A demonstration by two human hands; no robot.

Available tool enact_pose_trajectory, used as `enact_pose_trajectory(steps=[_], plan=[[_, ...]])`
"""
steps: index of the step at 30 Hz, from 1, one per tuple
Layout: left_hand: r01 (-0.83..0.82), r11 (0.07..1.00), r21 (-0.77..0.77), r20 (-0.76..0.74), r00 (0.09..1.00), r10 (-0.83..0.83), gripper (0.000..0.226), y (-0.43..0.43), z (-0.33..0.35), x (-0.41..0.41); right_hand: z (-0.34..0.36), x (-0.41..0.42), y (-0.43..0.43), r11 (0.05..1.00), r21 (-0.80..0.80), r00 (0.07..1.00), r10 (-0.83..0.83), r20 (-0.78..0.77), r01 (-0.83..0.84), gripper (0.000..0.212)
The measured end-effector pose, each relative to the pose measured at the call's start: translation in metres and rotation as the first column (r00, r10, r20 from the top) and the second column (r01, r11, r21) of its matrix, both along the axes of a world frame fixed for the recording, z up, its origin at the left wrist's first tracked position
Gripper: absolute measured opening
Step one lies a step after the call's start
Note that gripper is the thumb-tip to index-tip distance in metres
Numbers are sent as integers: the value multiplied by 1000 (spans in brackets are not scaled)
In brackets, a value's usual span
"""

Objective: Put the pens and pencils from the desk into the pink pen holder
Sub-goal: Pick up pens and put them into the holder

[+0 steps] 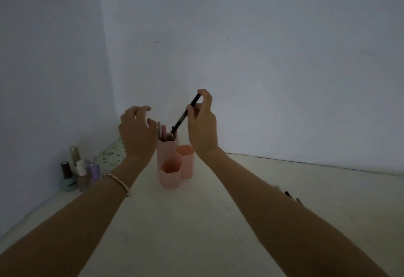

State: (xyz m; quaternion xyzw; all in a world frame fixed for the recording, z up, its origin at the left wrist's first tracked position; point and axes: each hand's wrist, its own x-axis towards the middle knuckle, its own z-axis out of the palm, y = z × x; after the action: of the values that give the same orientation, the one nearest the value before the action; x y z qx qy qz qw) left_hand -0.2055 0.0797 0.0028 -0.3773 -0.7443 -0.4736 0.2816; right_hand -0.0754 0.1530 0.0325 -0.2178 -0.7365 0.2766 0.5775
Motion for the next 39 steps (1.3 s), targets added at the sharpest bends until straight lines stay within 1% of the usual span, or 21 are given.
enact_pose_trajectory(steps=[2, 4, 7, 8, 9, 10, 11, 12, 13, 15, 16, 17, 19, 21, 23, 24, 26, 27, 32, 36, 39], plan=[[45, 999, 25, 24, 999, -46, 36, -5, 1, -4, 0, -16, 0, 1000, 12, 998, -9, 61, 9, 34], [111, 992, 56, 58, 992, -114, 36, -9, 2, -6, -7, -25, 0, 999, 48, 986, -20, 166, 12, 34], [150, 986, 73, 81, 984, -155, 35, -13, 4, -4, -22, -31, 0, 996, 89, 946, -14, 323, -15, 31], [157, 985, 70, 89, 983, -163, 34, -13, 5, -3, -25, -31, 1, 993, 119, 920, -31, 391, -17, 28], [163, 984, 67, 101, 980, -170, 34, -13, 6, -1, -27, -31, 1, 984, 178, 880, -82, 468, -3, 25], [169, 983, 68, 116, 978, -176, 35, -12, 7, 3, -27, -30, 1, 967, 253, 826, -158, 541, 19, 26], [171, 983, 72, 126, 976, -179, 35, -11, 8, 7, -27, -28, 1, 946, 321, 781, -227, 582, 35, 30], [176, 981, 79, 131, 974, -186, 35, -9, 9, 13, -26, -24, 0, 935, 351, 778, -251, 575, 42, 33], [182, 979, 88, 127, 973, -192, 35, -8, 10, 21, -23, -17, -3, 936, 349, 808, -244, 537, 51, 37], [197, 974, 113, 104, 972, -209, 33, -5, 11, 39, -15, 0, -5, 943, 315, 889, -231, 394, 106, 45], [214, 970, 114, 93, 970, -225, 31, -3, 11, 49, -10, 11, -4, 944, 296, 914, -241, 326, 144, 46], [243, 965, 99, 87, 964, -251, 28, -1, 10, 62, -5, 25, -2, 941, 287, 920, -264, 290, 180, 46], [324, 946, -4, 125, 939, -321, 22, 6, 5, 90, 4, 54, 3, 933, 284, 908, -305, 289, 223, 43], [408, 889, -209, 242, 902, -357, 16, 16, -3, 120, 8, 83, 9, 930, 268, 884, -333, 329, 250, 37], [501, 754, -425, 404, 850, -337, 16, 25, -15, 151, 7, 110, 14, 936, 209, 862, -343, 372, 283, 31], [545, 674, -499, 467, 824, -321, 19, 28, -23, 168, 6, 123, 16, 938, 171, 852, -345, 394, 300, 28], [578, 544, -608, 512, 809, -288, 25, 29, -37, 194, 1, 143, 20, 941, 102, 839, -334, 429, 322, 26], [571, 509, -645, 510, 817, -270, 26, 28, -43, 205, -1, 151, 20, 943, 73, 836, -322, 444, 325, 26], [547, 462, -698, 514, 832, -209, 23, 27, -68, 237, -16, 183, 26, 946, 6, 835, -289, 468, 324, 26], [459, 478, -749, 437, 884, -165, 29, 30, -71, 242, -28, 192, 30, 948, -31, 830, -261, 493, 317, 25], [394, 504, -769, 382, 915, -133, 31, 33, -72, 232, -38, 189, 32, 943, -88, 817, -228, 530, 321, 23]])
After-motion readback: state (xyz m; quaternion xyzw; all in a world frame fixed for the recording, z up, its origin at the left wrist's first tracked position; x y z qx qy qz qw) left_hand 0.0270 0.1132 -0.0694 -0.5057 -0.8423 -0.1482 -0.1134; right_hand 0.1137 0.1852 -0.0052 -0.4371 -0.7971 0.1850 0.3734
